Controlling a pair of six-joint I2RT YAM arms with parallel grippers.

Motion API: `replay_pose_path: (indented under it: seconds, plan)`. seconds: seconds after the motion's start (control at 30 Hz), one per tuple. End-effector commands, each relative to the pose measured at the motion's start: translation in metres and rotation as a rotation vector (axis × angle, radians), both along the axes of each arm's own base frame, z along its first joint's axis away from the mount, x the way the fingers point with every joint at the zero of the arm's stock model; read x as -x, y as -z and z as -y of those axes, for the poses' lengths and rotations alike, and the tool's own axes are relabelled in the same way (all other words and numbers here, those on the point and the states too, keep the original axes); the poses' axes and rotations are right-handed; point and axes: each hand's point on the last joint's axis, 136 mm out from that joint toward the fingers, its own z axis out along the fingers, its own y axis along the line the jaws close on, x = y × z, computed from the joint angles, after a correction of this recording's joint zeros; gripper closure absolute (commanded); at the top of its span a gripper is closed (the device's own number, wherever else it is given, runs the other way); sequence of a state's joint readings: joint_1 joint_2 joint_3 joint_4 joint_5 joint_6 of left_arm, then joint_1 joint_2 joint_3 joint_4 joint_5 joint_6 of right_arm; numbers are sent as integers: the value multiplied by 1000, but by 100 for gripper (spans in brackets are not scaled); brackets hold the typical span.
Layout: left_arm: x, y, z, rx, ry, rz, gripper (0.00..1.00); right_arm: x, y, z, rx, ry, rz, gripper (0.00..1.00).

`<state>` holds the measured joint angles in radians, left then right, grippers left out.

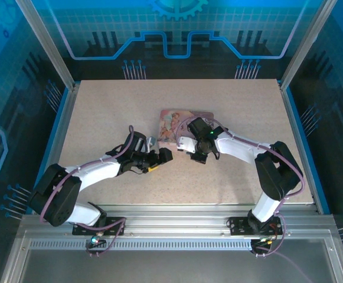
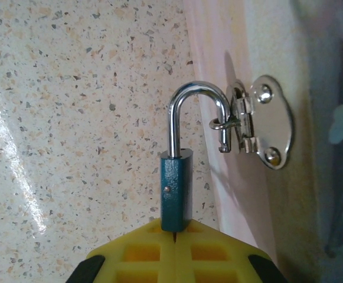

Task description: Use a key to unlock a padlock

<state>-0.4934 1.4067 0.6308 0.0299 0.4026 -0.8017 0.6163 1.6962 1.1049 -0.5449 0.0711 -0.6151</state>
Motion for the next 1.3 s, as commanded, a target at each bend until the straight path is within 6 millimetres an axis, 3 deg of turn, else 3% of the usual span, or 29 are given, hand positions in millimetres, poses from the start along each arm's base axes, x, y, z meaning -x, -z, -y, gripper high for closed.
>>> replay_pose_path:
  seconds: [0.0, 0.3, 0.9, 1.27]
  plan:
    - [8, 5, -2, -2, 26, -20, 1, -5, -3, -3, 8, -30, 35, 100]
    - [8, 5, -1, -2, 31, -18, 1, -5, -2, 1, 12, -41, 61, 100]
    - [4, 5, 0, 3, 28, -18, 1, -13, -10, -17, 11, -98, 102, 100]
    - [4, 4, 0, 1, 31, -12, 1, -10, -10, -14, 13, -93, 107, 100]
